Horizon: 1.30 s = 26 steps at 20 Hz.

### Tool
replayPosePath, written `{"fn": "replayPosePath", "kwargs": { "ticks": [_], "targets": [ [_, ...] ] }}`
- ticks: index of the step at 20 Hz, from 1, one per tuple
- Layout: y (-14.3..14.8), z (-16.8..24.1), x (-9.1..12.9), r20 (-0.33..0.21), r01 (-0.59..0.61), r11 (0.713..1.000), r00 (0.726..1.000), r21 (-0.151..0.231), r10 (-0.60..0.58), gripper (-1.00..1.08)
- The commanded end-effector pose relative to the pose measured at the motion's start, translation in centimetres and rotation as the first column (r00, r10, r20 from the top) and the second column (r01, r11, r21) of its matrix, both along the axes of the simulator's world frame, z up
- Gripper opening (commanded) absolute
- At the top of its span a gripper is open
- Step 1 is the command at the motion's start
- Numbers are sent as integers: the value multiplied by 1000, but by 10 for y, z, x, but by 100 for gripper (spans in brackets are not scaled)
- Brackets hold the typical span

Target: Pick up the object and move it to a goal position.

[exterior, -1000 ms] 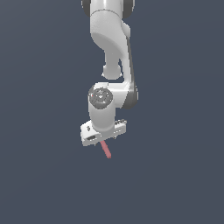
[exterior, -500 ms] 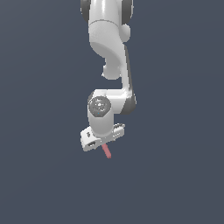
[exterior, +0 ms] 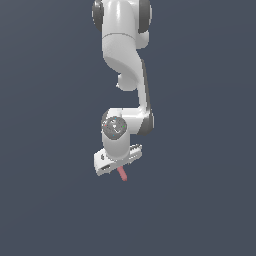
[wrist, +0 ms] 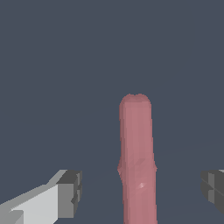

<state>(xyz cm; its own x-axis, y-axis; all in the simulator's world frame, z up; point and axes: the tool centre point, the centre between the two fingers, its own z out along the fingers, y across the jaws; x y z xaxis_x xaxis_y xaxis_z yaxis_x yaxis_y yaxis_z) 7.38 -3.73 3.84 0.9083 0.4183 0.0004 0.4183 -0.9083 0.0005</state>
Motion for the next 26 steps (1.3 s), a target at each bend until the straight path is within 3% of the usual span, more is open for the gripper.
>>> {"fn": "replayPosePath", "kwargs": {
  "ticks": [1, 8, 9, 26],
  "targets": [
    [0, -13, -1, -1, -1, 1000, 1000, 0, 1, 100],
    [0, -24, 1, -1, -2, 1000, 1000, 0, 2, 100],
    [0, -24, 1, -1, -2, 1000, 1000, 0, 2, -100],
    [3, -21, -5, -1, -2, 1000, 1000, 0, 2, -100]
  ]
}}
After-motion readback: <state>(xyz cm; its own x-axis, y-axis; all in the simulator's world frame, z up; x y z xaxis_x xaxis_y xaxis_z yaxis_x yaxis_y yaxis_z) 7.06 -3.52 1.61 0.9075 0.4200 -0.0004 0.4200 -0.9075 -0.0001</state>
